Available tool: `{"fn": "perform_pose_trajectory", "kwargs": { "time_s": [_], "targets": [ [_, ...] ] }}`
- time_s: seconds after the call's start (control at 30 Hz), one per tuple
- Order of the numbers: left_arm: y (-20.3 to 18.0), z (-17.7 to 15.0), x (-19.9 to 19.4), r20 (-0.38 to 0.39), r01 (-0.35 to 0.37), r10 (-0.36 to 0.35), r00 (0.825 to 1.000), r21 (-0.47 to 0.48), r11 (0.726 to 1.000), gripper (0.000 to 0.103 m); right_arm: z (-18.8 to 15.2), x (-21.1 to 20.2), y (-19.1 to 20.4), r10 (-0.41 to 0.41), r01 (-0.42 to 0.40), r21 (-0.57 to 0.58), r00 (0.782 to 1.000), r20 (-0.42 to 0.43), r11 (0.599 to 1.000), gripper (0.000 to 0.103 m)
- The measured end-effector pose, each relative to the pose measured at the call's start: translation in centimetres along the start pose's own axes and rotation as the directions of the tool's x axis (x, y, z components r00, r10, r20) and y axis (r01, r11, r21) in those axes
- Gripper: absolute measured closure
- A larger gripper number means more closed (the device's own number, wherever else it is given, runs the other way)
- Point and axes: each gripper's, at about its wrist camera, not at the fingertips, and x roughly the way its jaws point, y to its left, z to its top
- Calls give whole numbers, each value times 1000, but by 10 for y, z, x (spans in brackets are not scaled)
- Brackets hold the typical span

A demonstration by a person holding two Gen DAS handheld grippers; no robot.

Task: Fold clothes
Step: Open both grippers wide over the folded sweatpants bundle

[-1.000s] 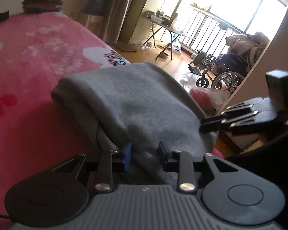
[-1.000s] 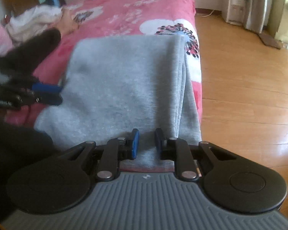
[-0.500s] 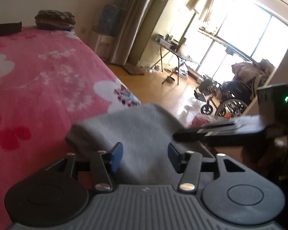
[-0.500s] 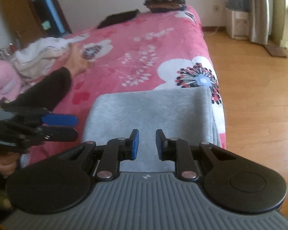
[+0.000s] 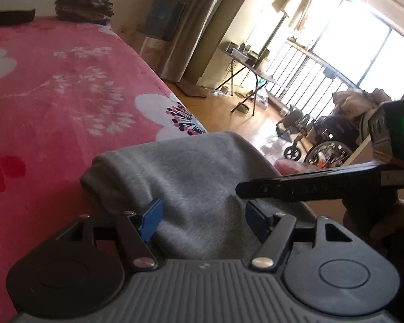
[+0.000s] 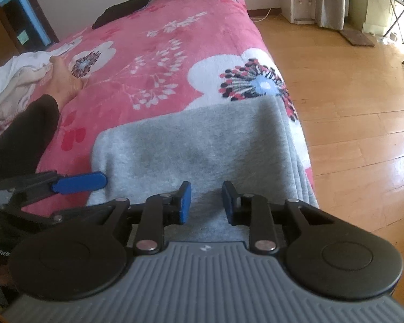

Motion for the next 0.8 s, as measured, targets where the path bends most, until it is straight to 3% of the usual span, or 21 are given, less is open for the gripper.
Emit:
{"fn": "perform_pose_trajectory", "kwargs": {
  "time_s": [0.13,0.27,0.47,0.73,0.8],
  "targets": [
    [7,0,-1,8,34,-34,999,-37,999,33,8,-15,0,-29,28,21,998,57,999,68],
    [11,0,-2,14,47,-47,999,-60,997,33,15,-25,6,-68,66,21,993,97,998,41],
    [9,-1,-3,20,44,-43,999,-55,997,32,19,-24,13,-119,117,25,989,88,993,19],
    [11,-1,-4,27,52,-50,998,-76,996,30,21,-25,7,-174,168,61,980,102,984,10],
    [11,-1,-3,29,53,-50,998,-80,995,30,21,-25,4,-180,173,79,978,104,982,4]
  ]
}}
